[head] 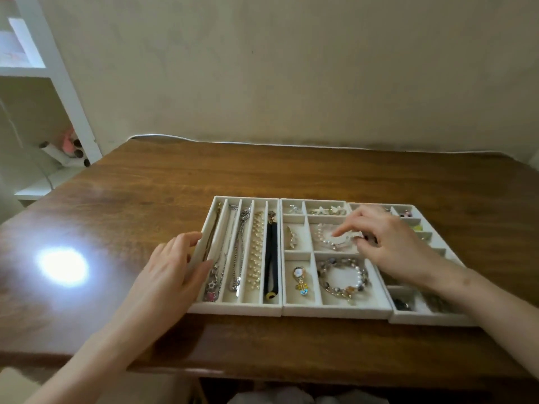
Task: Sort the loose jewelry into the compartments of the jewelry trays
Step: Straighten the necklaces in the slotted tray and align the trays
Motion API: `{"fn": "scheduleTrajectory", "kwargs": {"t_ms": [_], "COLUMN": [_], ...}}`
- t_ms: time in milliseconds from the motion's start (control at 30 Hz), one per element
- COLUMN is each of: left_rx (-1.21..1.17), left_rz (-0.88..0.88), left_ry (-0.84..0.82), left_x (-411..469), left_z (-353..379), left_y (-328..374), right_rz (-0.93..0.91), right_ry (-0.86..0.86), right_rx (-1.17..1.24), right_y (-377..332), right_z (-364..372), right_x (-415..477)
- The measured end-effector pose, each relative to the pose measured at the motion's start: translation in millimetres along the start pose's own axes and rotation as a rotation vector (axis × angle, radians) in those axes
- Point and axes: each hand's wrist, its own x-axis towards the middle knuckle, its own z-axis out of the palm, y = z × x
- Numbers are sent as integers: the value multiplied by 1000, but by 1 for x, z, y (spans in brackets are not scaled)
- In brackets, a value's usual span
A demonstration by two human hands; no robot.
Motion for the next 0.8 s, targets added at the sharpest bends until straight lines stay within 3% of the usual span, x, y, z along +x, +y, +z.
{"fn": "scheduleTrajectory", "kwargs": {"t_ms": [167, 333, 533, 600, 800], "left_rx": [-195, -141, -182, -175, -173], "left_rz": [-108, -128, -185, -186, -160], "left_ry": [-43, -83, -15, -10, 18], "left_x": [-21, -34, -36, -35, -38], "left_z": [-6, -8, -5, -4, -2], "left_y": [11, 24, 25, 25, 22], "right_rz": [226, 449, 462, 446, 436], "right_ry": [235, 151, -46, -90, 74], "right_rx": [-171, -182, 247, 216, 134], "right_y": [34, 59, 57, 57, 58], "right_z": [-22, -42, -51, -44, -31], "right_x": [-40, -84, -126, -133, -136]}}
